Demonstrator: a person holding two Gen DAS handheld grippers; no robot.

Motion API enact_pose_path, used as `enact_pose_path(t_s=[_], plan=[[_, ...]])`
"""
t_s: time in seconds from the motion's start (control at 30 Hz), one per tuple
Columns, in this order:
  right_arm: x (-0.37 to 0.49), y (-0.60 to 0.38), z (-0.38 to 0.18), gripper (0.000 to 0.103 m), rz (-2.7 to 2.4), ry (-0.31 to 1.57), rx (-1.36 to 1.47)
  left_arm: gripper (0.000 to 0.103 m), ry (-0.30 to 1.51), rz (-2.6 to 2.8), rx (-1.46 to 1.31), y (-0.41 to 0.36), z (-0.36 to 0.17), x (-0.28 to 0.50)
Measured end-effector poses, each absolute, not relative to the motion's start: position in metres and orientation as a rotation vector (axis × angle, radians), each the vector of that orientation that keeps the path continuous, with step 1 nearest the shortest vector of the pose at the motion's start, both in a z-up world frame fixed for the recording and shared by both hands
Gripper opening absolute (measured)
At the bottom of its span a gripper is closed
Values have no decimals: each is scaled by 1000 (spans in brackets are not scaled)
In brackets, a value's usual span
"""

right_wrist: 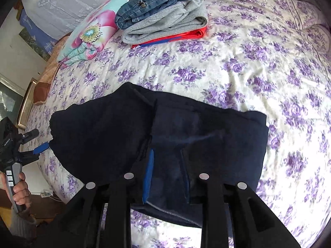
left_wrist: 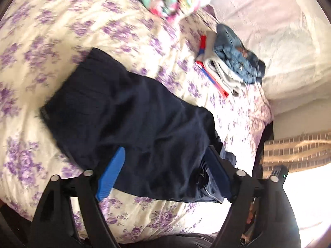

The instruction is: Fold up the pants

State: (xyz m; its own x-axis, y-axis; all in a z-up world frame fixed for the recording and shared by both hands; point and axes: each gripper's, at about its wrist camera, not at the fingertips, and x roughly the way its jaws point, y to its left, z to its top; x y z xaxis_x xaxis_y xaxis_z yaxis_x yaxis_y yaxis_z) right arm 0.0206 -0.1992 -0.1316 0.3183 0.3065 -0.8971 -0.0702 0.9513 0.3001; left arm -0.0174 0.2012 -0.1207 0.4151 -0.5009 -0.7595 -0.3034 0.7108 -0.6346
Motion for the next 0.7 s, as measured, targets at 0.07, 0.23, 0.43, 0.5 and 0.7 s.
enact_pose_path(t_s=[0.07,0.23,0.43,0.5,0.7], plan=[[17,-198,-135,26,254,1239,242,90,1184,-29,-856,232,-128,-30],[16,-191,-135,26,261,1248,222,90,1199,40,-1041,278,-163,-52],[15,-195,-127,26,257,1233,232,90,1260,-21,-1057,249,-196,-35],[13,-198,-126,26,254,1235,238,93,1295,-20,-1034,238,-205,-30],[8,-205,-130,26,247,1249,266,96,1303,12,-970,229,-199,-14]])
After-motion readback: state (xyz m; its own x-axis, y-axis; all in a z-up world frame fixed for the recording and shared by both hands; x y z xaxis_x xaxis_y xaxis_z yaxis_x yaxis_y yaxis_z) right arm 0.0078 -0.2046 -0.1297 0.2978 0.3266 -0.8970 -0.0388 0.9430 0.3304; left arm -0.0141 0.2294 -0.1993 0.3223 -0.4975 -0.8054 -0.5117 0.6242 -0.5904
